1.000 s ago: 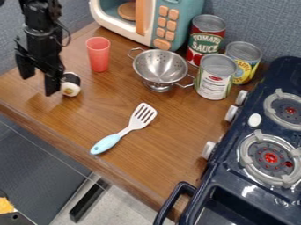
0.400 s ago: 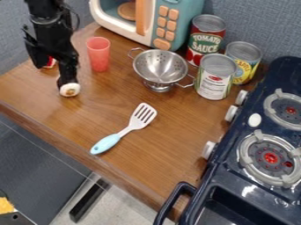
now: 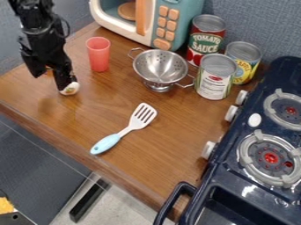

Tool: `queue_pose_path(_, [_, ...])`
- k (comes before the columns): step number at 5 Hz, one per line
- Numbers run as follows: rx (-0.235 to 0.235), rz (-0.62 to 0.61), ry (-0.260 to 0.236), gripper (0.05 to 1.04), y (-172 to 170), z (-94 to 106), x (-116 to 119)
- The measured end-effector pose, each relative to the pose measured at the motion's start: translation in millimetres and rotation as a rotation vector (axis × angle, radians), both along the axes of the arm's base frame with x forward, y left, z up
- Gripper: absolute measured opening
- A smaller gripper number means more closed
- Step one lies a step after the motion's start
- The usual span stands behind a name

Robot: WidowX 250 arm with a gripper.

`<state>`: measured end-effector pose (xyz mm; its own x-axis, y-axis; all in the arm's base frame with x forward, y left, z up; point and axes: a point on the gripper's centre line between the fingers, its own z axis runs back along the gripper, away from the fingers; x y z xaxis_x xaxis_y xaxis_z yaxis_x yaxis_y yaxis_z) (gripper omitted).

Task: Moved the sushi to the left side of the table

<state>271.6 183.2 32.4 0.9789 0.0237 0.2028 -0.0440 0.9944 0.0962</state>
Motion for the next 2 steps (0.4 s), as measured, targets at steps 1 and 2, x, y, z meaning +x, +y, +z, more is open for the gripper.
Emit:
queue_pose_path(1, [-0.05,-0.052,-0.022,1.0,9.4,-20.4,5.2])
queue_pose_path(2, [-0.063,-0.058,-0.02,1.0,16.0,-20.8,15.3])
